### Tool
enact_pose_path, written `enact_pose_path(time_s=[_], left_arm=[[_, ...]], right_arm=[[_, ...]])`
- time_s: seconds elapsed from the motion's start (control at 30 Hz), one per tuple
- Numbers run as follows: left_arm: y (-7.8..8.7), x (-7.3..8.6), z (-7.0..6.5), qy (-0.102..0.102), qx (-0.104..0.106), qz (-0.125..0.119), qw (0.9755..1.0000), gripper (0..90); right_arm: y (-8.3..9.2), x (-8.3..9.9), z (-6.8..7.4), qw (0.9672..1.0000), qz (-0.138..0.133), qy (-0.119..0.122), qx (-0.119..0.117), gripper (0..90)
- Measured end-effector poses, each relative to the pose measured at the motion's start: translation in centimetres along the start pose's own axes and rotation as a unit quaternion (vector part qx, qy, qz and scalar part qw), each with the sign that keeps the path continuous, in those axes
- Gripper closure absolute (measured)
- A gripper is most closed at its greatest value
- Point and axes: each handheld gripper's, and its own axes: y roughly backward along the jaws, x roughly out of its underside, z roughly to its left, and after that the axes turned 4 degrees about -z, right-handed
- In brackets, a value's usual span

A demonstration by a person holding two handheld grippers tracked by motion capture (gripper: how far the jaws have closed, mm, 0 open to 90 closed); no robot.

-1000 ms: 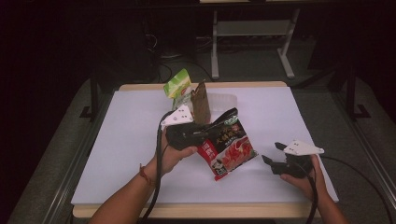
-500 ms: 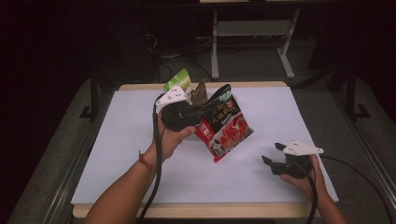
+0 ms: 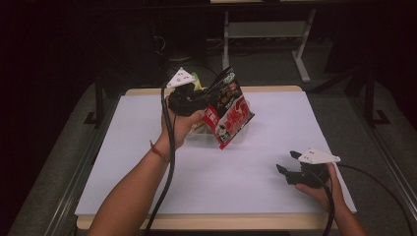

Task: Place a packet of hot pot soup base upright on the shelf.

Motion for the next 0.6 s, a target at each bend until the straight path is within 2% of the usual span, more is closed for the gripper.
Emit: enact_pose_path(time_s=[0.03, 0.07, 0.23, 0.3, 0.43, 0.5, 0.6], left_arm=[[-0.2, -0.1, 0.0, -0.001, -0.007, 0.001, 1.0000, 77.3], [-0.5, -0.2, 0.1, 0.007, -0.010, 0.001, 0.9999, 77.2], [-2.5, -0.2, 0.4, 0.021, -0.036, 0.011, 0.9991, 77.2], [-3.3, -0.3, 0.4, 0.020, -0.053, 0.014, 0.9983, 77.2], [-4.5, -0.4, 0.7, 0.023, -0.092, 0.015, 0.9954, 77.2], [-5.1, -0.3, 0.9, 0.030, -0.103, 0.014, 0.9942, 77.1], [-6.2, 0.2, 0.9, 0.027, -0.114, 0.016, 0.9930, 76.9]], right_arm=[[0.0, 0.0, 0.0, 1.0000, 0.000, -0.002, 0.000, 29.1], [0.0, 0.0, 0.0, 1.0000, 0.000, -0.002, -0.001, 29.1], [0.1, 0.0, 0.0, 1.0000, 0.001, 0.002, 0.001, 29.1], [0.1, 0.1, -0.1, 1.0000, 0.001, -0.001, 0.001, 29.1], [0.1, 0.2, -0.2, 1.0000, 0.002, 0.002, 0.001, 29.1], [0.1, 0.3, -0.3, 1.0000, 0.003, -0.003, 0.001, 29.1], [0.1, 0.4, -0.3, 1.0000, 0.005, -0.002, 0.002, 29.2]])
